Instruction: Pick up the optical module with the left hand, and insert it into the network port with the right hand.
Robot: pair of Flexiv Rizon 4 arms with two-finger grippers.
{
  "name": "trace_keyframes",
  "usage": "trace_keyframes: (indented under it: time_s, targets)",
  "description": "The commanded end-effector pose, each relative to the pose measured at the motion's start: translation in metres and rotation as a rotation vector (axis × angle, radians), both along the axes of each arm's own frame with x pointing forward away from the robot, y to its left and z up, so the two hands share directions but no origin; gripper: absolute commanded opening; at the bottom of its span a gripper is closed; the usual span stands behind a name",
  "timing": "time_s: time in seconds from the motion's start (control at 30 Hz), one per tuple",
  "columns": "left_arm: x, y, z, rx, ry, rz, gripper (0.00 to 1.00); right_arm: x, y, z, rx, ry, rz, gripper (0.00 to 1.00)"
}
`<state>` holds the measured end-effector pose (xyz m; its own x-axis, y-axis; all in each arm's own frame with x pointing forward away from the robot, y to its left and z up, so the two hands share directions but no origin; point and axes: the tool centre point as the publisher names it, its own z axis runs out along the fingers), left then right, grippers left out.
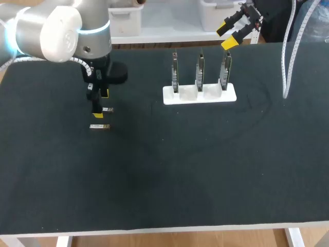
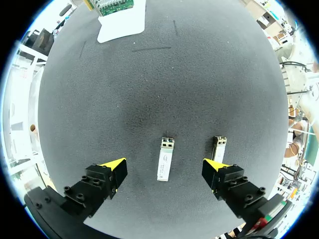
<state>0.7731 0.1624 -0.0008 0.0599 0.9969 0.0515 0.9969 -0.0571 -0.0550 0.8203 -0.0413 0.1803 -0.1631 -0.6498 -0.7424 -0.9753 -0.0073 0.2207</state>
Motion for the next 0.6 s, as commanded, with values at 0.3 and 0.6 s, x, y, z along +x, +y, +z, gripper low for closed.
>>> trace_keyframes:
  time_s: [0.3,0.6]
  targets:
    - [-0.0014,0.0005,0.0,-0.001,-0.004,-0.001,1.0,0.0083,0.0001,0.0009,0.025,0.115,0.131,1.0]
    - [-0.0065,0.0015,-0.0065,-0.012,-0.026,-0.028,1.0,0.0083,0.0001,0.0009,0.025,0.115,0.131,1.0]
